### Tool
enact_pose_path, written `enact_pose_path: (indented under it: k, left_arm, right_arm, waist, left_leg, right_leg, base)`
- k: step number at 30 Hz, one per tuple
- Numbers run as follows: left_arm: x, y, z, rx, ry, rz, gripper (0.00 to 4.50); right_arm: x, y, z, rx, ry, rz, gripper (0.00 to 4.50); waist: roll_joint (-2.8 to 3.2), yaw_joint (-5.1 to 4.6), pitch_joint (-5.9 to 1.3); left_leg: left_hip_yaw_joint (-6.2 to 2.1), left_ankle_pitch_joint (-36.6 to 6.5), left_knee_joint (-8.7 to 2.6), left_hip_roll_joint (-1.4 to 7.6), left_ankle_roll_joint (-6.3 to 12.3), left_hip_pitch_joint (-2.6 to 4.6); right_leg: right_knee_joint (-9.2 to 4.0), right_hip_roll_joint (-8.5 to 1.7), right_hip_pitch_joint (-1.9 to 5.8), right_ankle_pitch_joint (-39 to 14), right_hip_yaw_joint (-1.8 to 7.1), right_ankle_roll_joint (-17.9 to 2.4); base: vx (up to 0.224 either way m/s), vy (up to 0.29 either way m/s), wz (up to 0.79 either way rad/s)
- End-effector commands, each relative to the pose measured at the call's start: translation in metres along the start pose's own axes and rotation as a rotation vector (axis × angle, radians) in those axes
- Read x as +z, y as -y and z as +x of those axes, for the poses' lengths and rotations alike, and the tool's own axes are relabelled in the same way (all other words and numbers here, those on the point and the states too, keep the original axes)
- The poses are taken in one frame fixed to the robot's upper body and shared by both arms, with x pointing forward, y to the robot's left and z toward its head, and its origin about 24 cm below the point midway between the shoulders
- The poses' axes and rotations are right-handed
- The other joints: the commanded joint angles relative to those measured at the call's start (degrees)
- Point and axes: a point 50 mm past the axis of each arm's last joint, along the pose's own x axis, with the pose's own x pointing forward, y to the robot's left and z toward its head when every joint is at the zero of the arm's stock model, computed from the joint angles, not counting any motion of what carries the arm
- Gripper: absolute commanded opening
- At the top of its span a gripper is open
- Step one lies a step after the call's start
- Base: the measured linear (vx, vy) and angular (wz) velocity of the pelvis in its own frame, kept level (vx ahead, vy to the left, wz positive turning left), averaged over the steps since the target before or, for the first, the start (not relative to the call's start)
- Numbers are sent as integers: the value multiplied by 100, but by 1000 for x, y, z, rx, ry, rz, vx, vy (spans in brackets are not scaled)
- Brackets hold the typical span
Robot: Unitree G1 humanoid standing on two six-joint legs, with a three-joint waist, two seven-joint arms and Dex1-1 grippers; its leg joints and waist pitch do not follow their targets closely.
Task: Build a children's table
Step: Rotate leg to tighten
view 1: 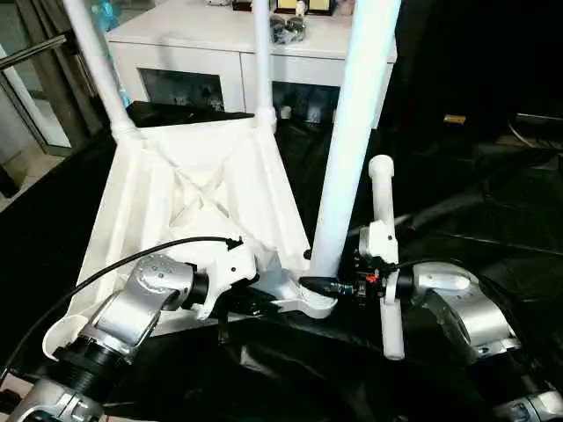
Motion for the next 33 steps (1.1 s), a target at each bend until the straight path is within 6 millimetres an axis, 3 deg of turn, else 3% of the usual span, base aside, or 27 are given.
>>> enact_pose_path:
  k: [1,2,3,4,7,9,11,13,15,16,19,23,28,32,33]
  left_arm:
    - [21,-7,3,34,53,68,0]
    - [23,-15,6,111,54,52,0]
    - [23,-15,6,114,54,52,0]
    - [26,-23,9,197,57,20,0]
    - [36,-36,16,348,50,-37,0]
    - [45,-42,23,423,75,-92,0]
    - [55,-45,33,476,88,-121,0]
    - [64,-43,52,509,108,-179,0]
    - [65,-41,59,506,100,-181,0]
    - [65,-40,62,513,87,-176,0]
    - [61,-39,67,531,60,-185,0]
    - [58,-41,65,552,39,-196,0]
    - [55,-44,62,578,24,-199,0]
    - [55,-44,62,578,25,-196,0]
    - [55,-44,62,578,25,-195,0]
  right_arm:
    - [-46,-7,-1,-67,-175,143,188]
    - [-49,2,1,-183,-189,139,188]
    - [-50,3,1,-188,-190,139,188]
    - [-53,12,3,-312,-202,144,188]
    - [-57,24,8,-489,-195,221,188]
    - [-59,27,15,-557,-175,283,188]
    - [-61,29,23,-592,-180,335,188]
    - [-62,29,38,-614,-185,378,188]
    - [-61,29,43,-616,-172,405,188]
    - [-60,29,47,-617,-161,419,188]
    - [-59,28,55,-607,-159,416,188]
    - [-59,26,58,-592,-163,407,188]
    - [-59,24,61,-572,-159,391,188]
    - [-56,21,64,-520,-146,385,188]
    - [-55,21,64,-511,-139,385,223]
  waist:
    - [3,-23,-174]
    - [-3,-38,-150]
    - [6,-50,-136]
    - [-15,-79,-108]
    - [-28,-136,-101]
    - [-41,-175,-102]
    - [-52,-211,-113]
    - [-50,-208,-130]
    - [-77,-185,-136]
    - [-56,-171,-144]
    - [-66,-169,-151]
    - [-53,-171,-135]
    - [-49,-184,-111]
    - [-50,-184,-113]
    - [-54,-186,-111]
  left_leg:
    - [-115,-1284,-494,335,194,1]
    - [-108,-1427,-505,329,162,14]
    - [-104,-1551,-504,323,110,38]
    - [-121,-1797,-508,298,15,62]
    - [-186,-2018,-534,296,-116,69]
    - [-194,-2053,-534,286,-109,64]
    - [-203,-1950,-539,293,-63,13]
    - [-186,-1873,-511,285,-10,24]
    - [-168,-1678,-511,285,64,1]
    - [-165,-1572,-512,289,114,-21]
    - [-147,-1545,-510,296,160,-10]
    - [-152,-1647,-526,299,155,-13]
    - [-179,-2021,-550,295,91,36]
    - [-180,-1960,-575,306,107,23]
    - [-179,-1980,-577,308,104,23]
  right_leg:
    - [-491,-473,192,-1471,288,-1249]
    - [-520,-473,169,-1729,286,-1211]
    - [-543,-476,140,-1959,285,-1185]
    - [-588,-480,127,-2556,272,-1044]
    - [-638,-505,121,-3184,259,-731]
    - [-655,-501,117,-3187,250,-699]
    - [-640,-506,151,-2982,241,-763]
    - [-652,-510,131,-2835,237,-833]
    - [-642,-502,152,-2493,249,-945]
    - [-623,-505,166,-2295,256,-993]
    - [-600,-493,171,-1993,254,-1105]
    - [-609,-503,169,-2138,251,-1099]
    - [-700,-510,105,-2919,244,-818]
    - [-708,-506,109,-2774,244,-821]
    - [-708,-505,106,-2783,245,-822]
  base:
    - [0,0,0]
    - [0,0,0]
    - [0,0,0]
    - [0,0,0]
    - [-34,0,-3]
    - [0,0,0]
    - [0,0,0]
    - [0,0,0]
    - [0,0,0]
    - [0,0,0]
    - [0,0,0]
    - [0,0,0]
    - [0,0,0]
    - [0,0,0]
    - [0,0,0]
